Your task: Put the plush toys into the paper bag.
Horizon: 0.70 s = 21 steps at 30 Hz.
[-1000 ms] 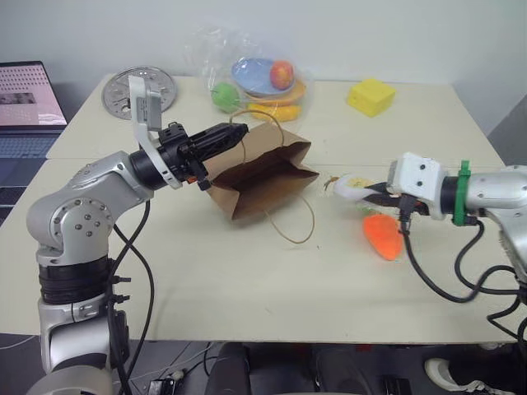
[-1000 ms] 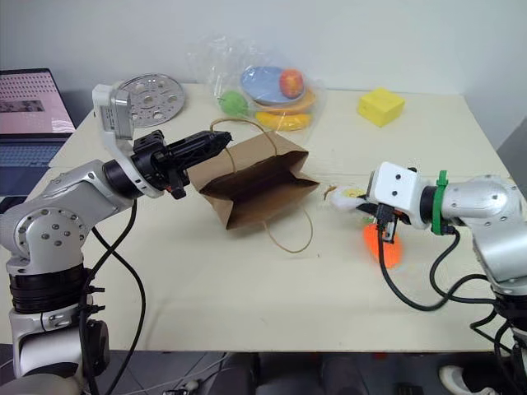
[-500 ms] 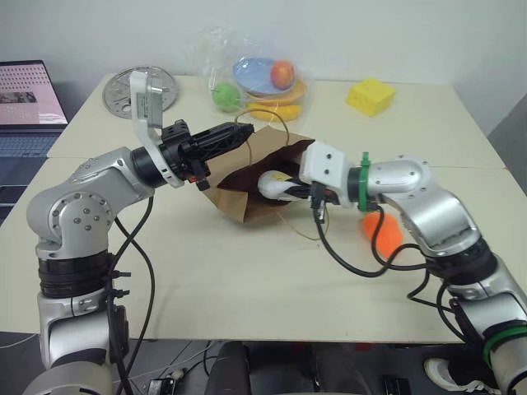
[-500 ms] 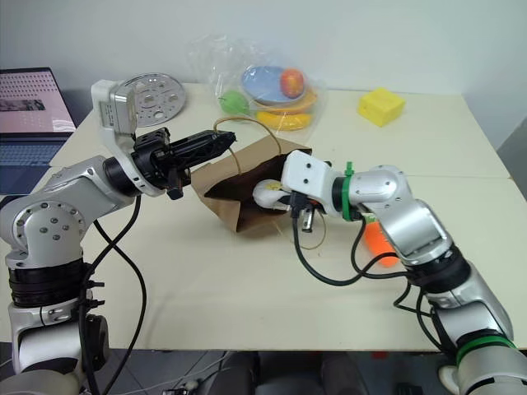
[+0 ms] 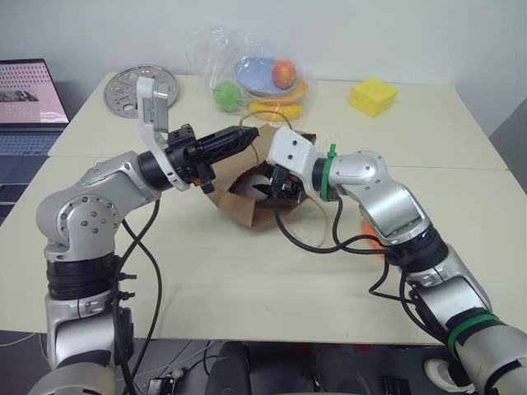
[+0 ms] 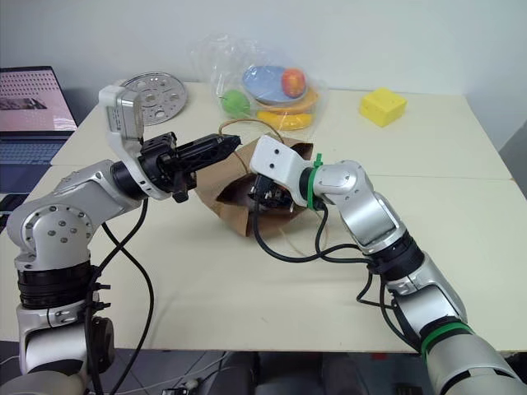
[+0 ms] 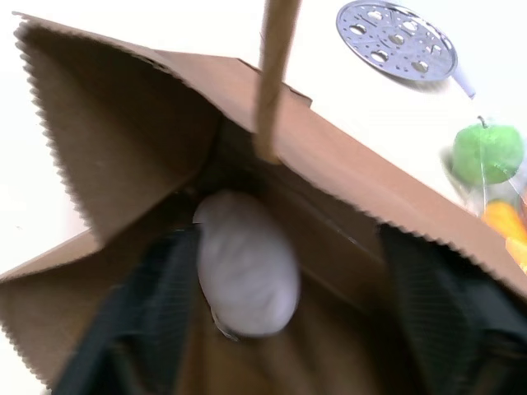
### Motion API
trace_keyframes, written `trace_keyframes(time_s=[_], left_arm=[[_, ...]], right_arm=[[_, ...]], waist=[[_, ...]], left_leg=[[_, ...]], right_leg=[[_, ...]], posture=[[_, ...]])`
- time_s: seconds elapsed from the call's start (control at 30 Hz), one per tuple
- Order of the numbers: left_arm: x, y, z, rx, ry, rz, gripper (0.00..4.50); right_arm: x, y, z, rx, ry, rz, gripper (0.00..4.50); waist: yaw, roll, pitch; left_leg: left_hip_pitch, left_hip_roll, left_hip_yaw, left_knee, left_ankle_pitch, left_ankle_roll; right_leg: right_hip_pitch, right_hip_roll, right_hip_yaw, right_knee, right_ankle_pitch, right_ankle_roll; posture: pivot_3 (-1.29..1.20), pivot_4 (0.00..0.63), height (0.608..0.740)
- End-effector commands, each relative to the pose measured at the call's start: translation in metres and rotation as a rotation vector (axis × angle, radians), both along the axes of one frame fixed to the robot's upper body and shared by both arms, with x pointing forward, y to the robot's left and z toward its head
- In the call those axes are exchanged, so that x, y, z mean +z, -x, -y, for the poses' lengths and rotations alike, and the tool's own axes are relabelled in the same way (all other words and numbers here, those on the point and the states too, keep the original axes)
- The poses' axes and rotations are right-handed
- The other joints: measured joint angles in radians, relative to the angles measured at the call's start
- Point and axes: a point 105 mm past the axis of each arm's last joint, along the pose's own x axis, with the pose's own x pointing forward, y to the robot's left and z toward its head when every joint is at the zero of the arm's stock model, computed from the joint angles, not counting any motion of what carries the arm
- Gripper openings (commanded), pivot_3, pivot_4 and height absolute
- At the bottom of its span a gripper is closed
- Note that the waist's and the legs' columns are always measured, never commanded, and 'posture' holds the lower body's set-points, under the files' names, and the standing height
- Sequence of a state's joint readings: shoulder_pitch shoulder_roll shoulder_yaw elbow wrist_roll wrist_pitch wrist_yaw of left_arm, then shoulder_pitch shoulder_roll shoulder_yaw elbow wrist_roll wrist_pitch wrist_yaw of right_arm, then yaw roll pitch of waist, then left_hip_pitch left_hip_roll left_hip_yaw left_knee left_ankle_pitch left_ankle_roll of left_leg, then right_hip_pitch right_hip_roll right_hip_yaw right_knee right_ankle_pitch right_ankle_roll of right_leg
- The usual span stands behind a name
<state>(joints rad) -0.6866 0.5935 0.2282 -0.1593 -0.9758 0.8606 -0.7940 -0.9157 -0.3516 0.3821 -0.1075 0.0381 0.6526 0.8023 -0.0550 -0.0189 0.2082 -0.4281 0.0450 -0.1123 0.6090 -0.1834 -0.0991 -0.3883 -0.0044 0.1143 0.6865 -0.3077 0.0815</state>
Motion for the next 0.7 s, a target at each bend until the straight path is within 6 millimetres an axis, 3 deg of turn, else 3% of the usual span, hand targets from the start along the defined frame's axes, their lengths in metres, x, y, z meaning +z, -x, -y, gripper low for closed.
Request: trace_keyframes(time_s=[0.03, 0.17, 0.33, 0.47, 0.57, 0.7], left_arm=[[0.009, 0.001, 0.002, 0.007, 0.004, 0.049, 0.00], [0.010, -0.003, 0.002, 0.020, 0.010, 0.055, 0.00], [0.008, -0.003, 0.001, 0.022, 0.005, 0.053, 0.00], [0.007, -0.004, 0.001, 0.021, -0.001, 0.054, 0.00], [0.006, -0.004, 0.002, 0.019, -0.006, 0.056, 0.00], [0.005, -0.004, 0.002, 0.018, -0.012, 0.056, 0.00]], right_arm=[[0.032, 0.019, 0.015, 0.035, -0.066, 0.036, 4.06], [0.036, 0.049, 0.055, 0.088, -0.009, 0.002, 4.06], [0.000, 0.071, 0.124, 0.006, 0.241, -0.082, 4.06], [-0.042, 0.069, 0.170, -0.163, 0.409, -0.149, 4.06], [-0.061, 0.065, 0.183, -0.218, 0.460, -0.153, 4.06], [-0.084, 0.045, 0.200, -0.325, 0.503, -0.128, 4.06]], waist=[[0.000, 0.000, 0.000], [0.010, 0.000, 0.000], [0.021, 0.000, 0.000], [0.013, 0.000, 0.000], [0.004, 0.000, 0.000], [-0.003, 0.000, 0.000]], left_leg=[[0.000, 0.000, 0.000, 0.000, 0.000, 0.000], [0.000, 0.000, -0.001, 0.000, 0.000, 0.000], [-0.001, -0.001, -0.001, 0.000, 0.000, 0.000], [0.000, 0.000, 0.001, 0.000, 0.000, 0.001], [0.000, 0.000, 0.003, 0.001, 0.000, 0.001], [0.001, 0.000, 0.005, 0.003, 0.000, 0.000]], right_leg=[[0.000, 0.000, 0.000, 0.000, 0.000, 0.000], [0.001, 0.000, -0.001, -0.001, 0.000, 0.000], [0.002, -0.001, -0.001, -0.005, 0.000, 0.000], [0.002, 0.000, 0.001, -0.005, 0.000, 0.000], [0.002, 0.000, 0.002, -0.005, 0.000, 0.001], [0.002, 0.000, 0.004, -0.005, 0.000, 0.001]], posture=[[0.00, 0.150, 0.740], [0.00, 0.150, 0.740], [0.00, 0.150, 0.740], [0.00, 0.150, 0.740], [0.00, 0.150, 0.740], [0.00, 0.150, 0.740]])
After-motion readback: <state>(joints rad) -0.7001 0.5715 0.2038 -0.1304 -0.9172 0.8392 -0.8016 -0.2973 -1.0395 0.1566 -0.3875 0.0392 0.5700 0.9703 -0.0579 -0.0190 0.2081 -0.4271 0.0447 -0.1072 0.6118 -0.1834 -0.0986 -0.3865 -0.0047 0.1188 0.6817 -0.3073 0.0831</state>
